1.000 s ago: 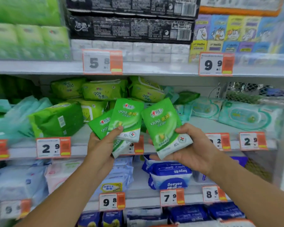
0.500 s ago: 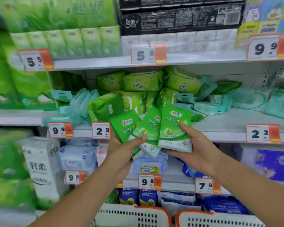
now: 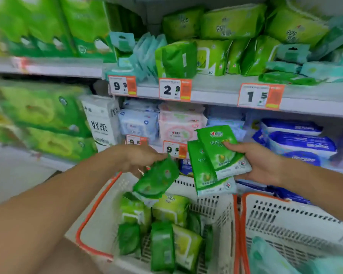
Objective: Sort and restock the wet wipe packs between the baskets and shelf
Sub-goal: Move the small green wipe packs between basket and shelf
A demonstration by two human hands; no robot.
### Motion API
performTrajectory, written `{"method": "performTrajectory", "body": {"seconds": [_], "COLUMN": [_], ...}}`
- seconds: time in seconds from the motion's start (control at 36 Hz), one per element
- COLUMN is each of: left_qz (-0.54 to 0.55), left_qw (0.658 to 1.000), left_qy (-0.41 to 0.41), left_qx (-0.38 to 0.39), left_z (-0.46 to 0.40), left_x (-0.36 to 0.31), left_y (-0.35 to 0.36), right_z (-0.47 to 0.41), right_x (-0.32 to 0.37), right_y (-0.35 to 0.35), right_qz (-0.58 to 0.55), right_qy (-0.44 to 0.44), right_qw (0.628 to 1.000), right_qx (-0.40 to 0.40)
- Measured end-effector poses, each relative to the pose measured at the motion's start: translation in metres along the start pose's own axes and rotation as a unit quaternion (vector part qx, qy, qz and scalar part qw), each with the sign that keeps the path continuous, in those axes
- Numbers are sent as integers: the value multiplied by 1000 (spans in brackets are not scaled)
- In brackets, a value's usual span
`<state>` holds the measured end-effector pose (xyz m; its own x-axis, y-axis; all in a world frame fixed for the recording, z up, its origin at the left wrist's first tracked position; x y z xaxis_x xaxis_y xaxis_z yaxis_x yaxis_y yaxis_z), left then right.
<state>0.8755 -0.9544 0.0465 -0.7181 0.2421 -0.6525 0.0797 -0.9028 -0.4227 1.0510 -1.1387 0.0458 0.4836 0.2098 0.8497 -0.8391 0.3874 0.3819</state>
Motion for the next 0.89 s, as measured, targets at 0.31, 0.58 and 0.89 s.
{"method": "performTrajectory", "body": {"seconds": [0.31,0.58,0.89], "left_qz": [56,-62,-299], "left_qw": [994,982,804], "left_qy": [96,152,448], "left_qx": [-13,-95,-254], "left_z": [-16,-12,0], "left_x": [-15,-59,-322], "left_y": [-3,-27,12], "right_z": [-26,-23,108], "right_x": [-27,31,241], "right_y": [11,-4,-115], "right_qz": [17,408,556], "right_qy": [33,-16,-260], "right_qw": [999,911,644], "right_qx": [23,-51,-456]}}
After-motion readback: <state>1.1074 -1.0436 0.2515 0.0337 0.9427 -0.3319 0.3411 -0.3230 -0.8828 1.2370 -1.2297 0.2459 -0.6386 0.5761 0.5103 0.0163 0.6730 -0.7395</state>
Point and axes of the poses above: each hand's wrist, its own z-axis away from the middle knuckle, its own y-axis out of the palm, x = y × z, the point moved 6 cm from there along -z, towards the middle knuckle, and after that the axes turned 9 degrees about x, right-handed, at the moved point
